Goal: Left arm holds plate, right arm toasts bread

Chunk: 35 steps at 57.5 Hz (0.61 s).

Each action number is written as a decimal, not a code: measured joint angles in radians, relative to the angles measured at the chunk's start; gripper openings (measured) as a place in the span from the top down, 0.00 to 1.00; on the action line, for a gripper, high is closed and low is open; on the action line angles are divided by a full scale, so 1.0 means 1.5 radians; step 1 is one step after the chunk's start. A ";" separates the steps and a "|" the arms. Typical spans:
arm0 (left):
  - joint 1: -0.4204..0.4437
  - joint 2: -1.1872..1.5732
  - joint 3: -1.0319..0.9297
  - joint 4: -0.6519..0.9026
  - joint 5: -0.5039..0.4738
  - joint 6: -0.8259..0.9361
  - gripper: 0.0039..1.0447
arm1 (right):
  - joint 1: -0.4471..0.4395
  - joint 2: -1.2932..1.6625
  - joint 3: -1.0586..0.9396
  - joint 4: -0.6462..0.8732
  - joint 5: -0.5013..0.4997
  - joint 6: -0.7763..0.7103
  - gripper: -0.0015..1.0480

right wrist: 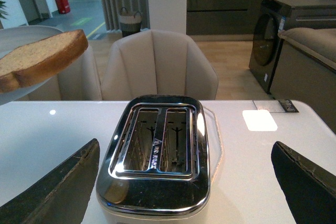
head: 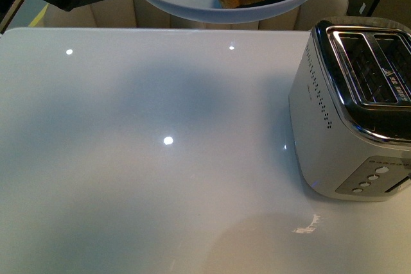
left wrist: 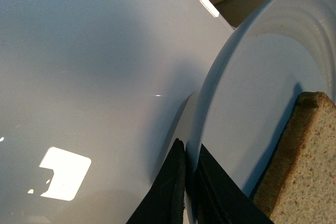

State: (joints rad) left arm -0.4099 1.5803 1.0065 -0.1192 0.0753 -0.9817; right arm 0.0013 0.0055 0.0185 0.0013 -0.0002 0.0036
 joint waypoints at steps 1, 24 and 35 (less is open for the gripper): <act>0.000 0.000 0.000 0.000 0.000 0.000 0.97 | 0.000 0.000 0.000 0.000 0.000 0.000 0.08; -0.002 -0.002 0.000 0.000 0.001 0.000 0.97 | -0.076 0.222 0.102 -0.203 -0.315 0.022 0.08; 0.000 -0.002 0.000 -0.001 -0.004 0.000 0.97 | -0.026 0.374 0.163 -0.083 -0.301 0.076 0.08</act>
State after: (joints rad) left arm -0.4099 1.5780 1.0061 -0.1200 0.0692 -0.9817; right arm -0.0383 0.5663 0.2623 -0.1226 -0.4519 0.1169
